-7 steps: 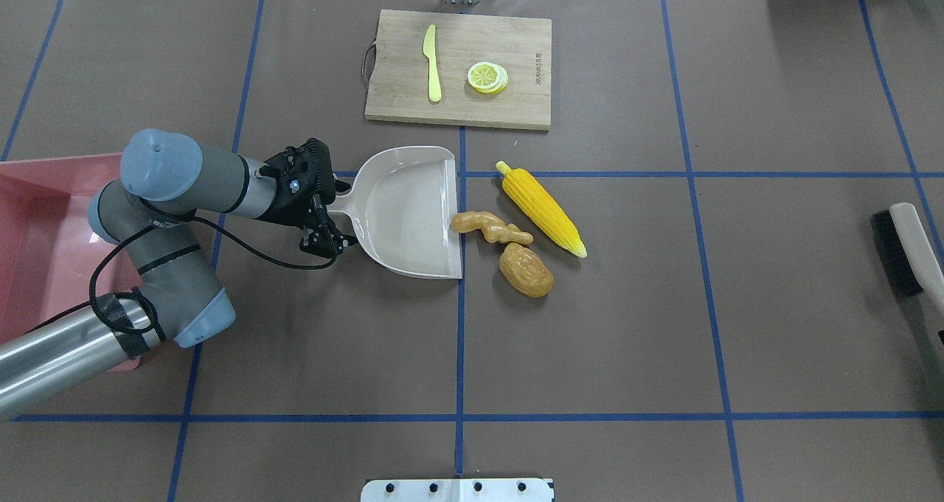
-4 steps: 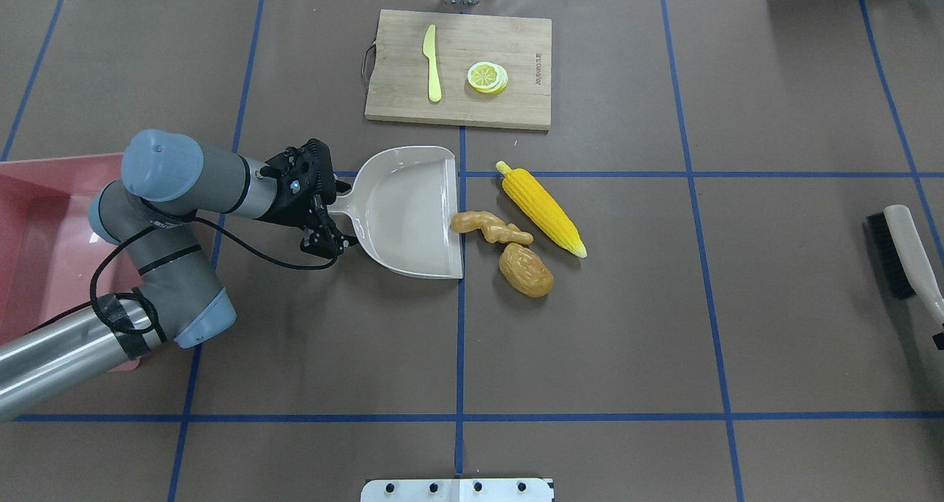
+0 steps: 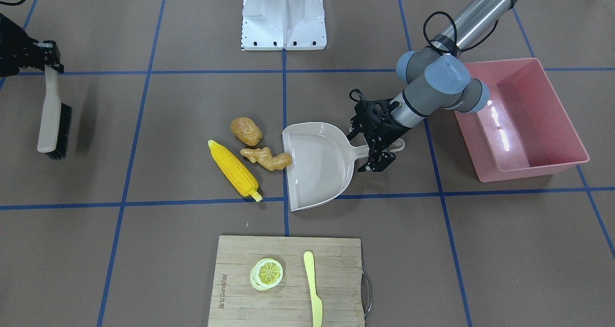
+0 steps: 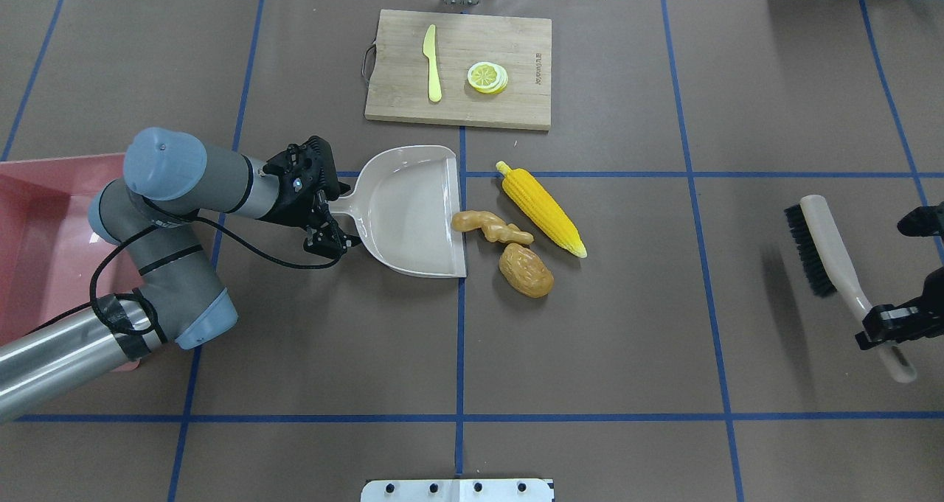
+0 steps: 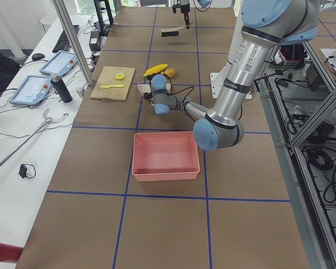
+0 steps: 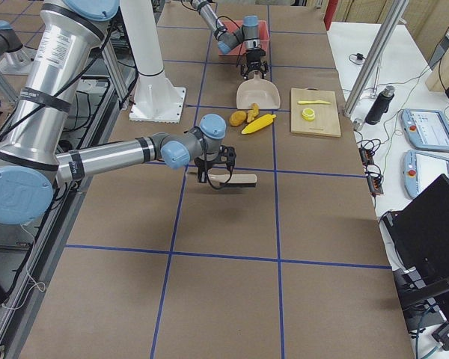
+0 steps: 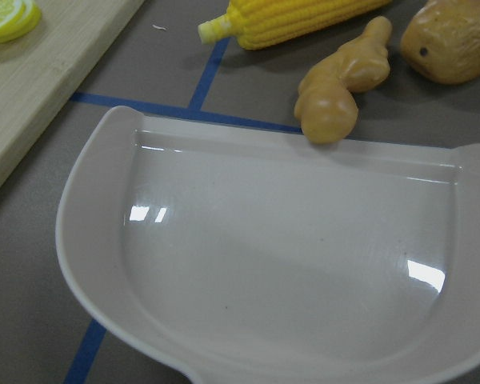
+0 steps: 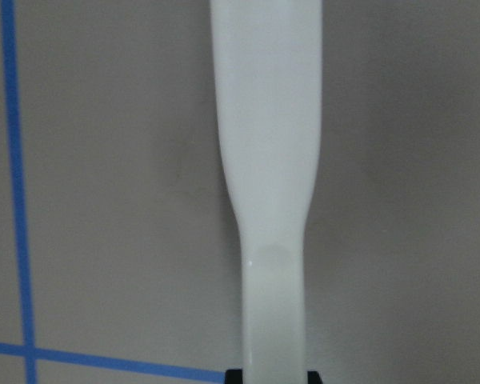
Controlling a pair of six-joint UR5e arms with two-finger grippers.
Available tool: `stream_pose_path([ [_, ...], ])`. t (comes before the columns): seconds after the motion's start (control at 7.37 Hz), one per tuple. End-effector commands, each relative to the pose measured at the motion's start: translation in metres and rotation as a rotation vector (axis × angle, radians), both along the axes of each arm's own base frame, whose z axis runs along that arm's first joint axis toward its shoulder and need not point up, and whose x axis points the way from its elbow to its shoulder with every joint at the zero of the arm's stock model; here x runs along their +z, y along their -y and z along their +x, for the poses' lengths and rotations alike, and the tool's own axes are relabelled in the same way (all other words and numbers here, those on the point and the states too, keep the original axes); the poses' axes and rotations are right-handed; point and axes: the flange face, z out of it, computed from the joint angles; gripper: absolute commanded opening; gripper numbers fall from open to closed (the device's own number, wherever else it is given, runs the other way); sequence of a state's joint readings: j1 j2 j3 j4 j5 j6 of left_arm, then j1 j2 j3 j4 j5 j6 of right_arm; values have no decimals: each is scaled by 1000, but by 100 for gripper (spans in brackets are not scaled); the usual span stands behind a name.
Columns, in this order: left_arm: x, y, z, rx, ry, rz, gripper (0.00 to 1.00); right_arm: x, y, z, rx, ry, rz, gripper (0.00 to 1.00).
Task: Sweep and dump trash into bin
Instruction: 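Hold the dustpan with the left gripper while the right gripper lifts the brush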
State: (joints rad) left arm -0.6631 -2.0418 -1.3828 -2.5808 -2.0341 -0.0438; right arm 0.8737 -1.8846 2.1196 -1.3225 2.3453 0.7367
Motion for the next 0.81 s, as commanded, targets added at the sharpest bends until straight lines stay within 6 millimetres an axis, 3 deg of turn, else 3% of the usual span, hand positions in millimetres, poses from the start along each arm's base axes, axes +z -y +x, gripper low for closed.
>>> stream_pose_path([
  [0.0,2,-1,3,3,13,-12,98,-61,8,-79,-23,-1,-16,0],
  [0.41,3,-2,5,6,24,-21,98,-138,40,-165,-57,-51,16,0],
  [0.68,4,-2,6,6,26,-22,98,-162,32,-224,-56,-72,9,0],
])
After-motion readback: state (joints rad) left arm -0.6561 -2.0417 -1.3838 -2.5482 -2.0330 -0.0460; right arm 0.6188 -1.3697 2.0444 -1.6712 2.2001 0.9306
